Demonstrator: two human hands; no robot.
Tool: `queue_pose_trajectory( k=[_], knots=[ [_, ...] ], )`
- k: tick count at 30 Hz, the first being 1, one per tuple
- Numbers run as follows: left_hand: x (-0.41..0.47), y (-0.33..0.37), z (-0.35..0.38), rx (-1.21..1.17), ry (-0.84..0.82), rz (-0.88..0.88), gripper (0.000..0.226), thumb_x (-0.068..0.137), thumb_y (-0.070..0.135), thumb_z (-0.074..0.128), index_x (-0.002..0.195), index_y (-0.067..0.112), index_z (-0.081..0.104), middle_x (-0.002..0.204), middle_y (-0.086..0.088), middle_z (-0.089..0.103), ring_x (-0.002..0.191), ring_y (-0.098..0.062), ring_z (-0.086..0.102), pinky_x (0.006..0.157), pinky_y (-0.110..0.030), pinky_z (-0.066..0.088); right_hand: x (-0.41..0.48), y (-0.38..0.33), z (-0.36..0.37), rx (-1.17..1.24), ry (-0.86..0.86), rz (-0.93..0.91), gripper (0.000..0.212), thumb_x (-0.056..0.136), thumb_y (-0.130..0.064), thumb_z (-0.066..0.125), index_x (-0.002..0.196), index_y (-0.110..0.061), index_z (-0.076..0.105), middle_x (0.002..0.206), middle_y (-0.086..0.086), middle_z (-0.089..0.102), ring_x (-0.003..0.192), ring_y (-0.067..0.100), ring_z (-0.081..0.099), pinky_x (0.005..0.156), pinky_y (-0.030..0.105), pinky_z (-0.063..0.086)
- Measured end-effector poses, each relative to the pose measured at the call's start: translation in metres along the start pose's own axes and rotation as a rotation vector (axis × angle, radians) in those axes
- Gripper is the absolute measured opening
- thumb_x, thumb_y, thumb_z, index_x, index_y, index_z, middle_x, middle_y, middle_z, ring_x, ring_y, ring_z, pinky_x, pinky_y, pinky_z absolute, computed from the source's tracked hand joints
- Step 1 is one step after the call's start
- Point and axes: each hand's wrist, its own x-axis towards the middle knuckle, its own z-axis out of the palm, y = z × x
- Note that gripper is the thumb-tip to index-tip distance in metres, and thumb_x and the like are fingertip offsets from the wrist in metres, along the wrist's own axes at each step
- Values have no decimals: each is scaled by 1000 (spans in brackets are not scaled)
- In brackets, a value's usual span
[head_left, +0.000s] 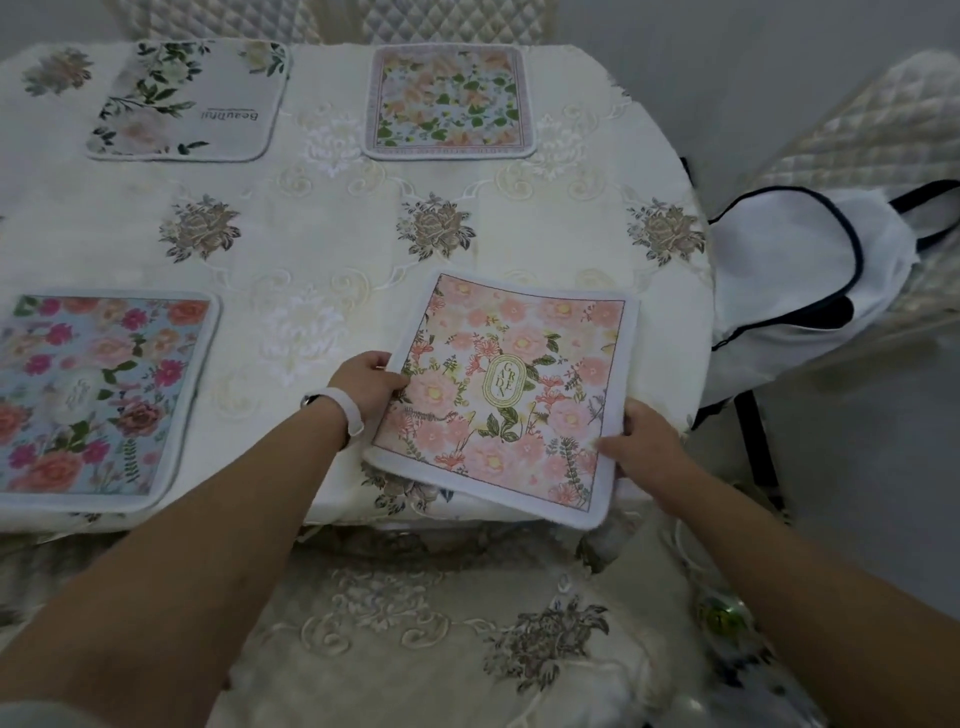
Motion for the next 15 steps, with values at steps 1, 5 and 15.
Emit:
queue_pose_trajectory(
  k=[1,5,15],
  knots=[
    [-3,-1,3,23,-3,16,23,83,18,67,106,19,66,98,-2,69,88,-23,66,86,-39,54,1,0,-2,34,45,-2,29,88,4,61,108,-15,57,98,-3,68,90,17,66,86,45,56],
    [-21,-19,6,-87,14,48,9,84,17,66,91,22,66,96,-6,71,89,-29,68,85,-48,55,2,-2,-4,105,109,-4,26,89,7,60,106,-12,56,92,-4,66,83,9,63,81,36,52],
    [-61,-67,-27,-312,219,-22,9,88,9,62,93,17,65,97,-7,71,89,-29,67,84,-50,55,3,-21,41,53,62,-77,28,89,-1,60,111,-17,56,98,-3,69,85,17,68,71,32,56]
  ],
)
